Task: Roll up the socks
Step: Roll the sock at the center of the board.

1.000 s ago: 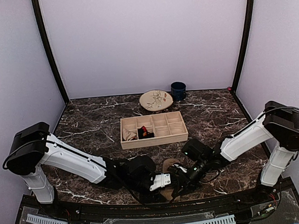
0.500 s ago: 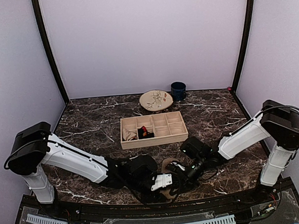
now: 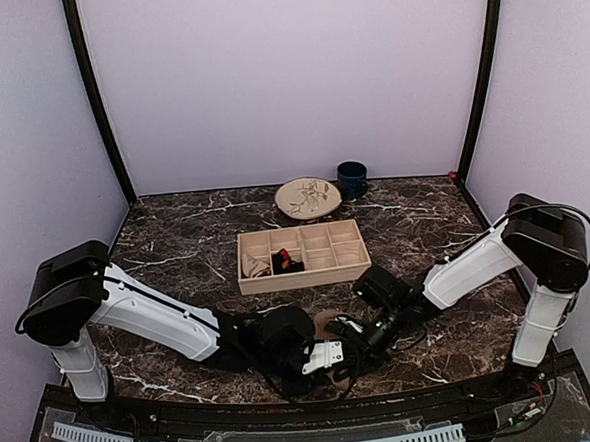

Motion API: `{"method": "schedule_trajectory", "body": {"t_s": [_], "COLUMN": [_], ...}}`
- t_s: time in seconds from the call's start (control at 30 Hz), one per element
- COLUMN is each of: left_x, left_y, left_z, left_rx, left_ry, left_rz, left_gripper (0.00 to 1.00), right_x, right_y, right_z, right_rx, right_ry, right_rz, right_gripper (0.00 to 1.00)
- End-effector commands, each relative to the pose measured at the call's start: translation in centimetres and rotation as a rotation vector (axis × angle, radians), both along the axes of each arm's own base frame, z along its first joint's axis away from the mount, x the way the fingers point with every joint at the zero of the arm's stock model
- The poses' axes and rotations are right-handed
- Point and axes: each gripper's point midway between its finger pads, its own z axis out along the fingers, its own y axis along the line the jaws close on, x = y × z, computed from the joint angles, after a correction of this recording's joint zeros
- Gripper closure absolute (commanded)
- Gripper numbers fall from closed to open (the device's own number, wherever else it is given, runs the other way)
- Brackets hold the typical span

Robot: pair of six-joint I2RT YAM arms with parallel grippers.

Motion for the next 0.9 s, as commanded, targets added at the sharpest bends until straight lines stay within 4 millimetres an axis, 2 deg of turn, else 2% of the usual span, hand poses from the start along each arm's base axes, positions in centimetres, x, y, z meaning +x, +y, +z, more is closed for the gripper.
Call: {"method": "schedule_trajectory", "body": {"t_s": [0.0, 0.17, 0.33, 0.57, 0.63, 0.87], "left_x": [1.3, 1.3, 1.1, 0.4, 0.2, -0.5], "left_y": [0.2, 0.6, 0.7, 0.7, 0.7, 0.3], "left_z": [-1.1, -0.8, -0.5, -0.4, -0.3, -0.2], "left_rx": [0.025, 0.012, -0.003, 0.000, 0.004, 0.032], "left_ry": [0.013, 0.072, 0.131, 0.215, 0.234, 0.345], "left_rz": [0.024, 0.011, 0.003, -0.015, -0.021, -0.047], "left_gripper": [0.88, 0.90, 0.90, 0.90, 0.90, 0.90], "right_x": [1.7, 2.4, 4.0, 6.0, 6.1, 7.4], "right_y": [1.1, 0.3, 0.1, -0.5, -1.1, -3.3], "right_z": [0.4, 0.2, 1.2, 2.3, 1.9, 3.3], "right_rx": [0.019, -0.033, -0.033, -0.023, -0.038, -0.069], "right_ry": [-0.085, -0.159, -0.275, -0.378, -0.385, -0.536], "right_rz": [0.030, 0.039, -0.008, -0.090, -0.108, -0.172], "right_gripper": [0.84, 0.75, 0.70, 0.67, 0.67, 0.66]}}
